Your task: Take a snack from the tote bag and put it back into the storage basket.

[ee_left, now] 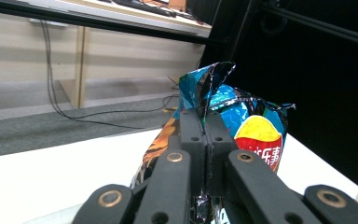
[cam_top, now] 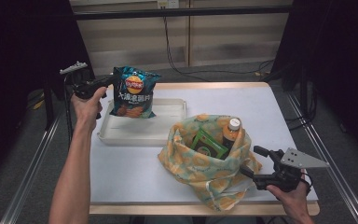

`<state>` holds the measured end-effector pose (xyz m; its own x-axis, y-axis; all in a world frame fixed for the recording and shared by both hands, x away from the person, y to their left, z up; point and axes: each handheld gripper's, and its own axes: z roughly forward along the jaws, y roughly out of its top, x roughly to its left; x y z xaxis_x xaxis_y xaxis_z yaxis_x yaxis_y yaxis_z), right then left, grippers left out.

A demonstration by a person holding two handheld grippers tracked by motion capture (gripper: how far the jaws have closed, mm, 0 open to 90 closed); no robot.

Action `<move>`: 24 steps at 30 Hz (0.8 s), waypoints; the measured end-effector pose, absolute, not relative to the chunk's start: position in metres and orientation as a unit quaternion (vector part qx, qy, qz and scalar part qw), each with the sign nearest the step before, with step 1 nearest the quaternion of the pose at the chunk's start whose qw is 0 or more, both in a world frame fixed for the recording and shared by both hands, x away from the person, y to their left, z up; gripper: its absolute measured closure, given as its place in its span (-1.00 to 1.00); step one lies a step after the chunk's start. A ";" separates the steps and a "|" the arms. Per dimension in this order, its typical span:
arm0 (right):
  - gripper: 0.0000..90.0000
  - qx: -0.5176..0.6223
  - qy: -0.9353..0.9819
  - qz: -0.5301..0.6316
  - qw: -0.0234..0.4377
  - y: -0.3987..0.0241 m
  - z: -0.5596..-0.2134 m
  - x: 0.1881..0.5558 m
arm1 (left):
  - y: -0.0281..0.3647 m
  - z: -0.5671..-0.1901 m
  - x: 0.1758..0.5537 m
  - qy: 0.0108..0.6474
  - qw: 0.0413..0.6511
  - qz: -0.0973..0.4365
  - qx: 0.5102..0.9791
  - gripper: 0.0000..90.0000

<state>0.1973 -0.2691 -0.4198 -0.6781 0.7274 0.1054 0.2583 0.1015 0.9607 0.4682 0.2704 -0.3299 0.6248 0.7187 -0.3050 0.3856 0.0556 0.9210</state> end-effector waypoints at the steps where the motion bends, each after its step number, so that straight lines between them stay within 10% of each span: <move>1: -0.70 0.346 0.713 0.574 0.205 -0.269 -0.420 0.197 | 0.272 -0.331 0.470 0.411 0.601 0.138 0.671 0.99; 24: -0.70 0.355 0.709 0.573 0.207 -0.271 -0.422 0.197 | 0.285 -0.356 0.499 0.446 0.555 0.164 0.682 0.98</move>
<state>0.1972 -0.2709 -0.4217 -0.6622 0.7408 0.1125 0.2651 0.0912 0.9599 0.4995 0.2855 -0.3559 0.5474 0.7916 -0.2716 0.4262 0.0156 0.9045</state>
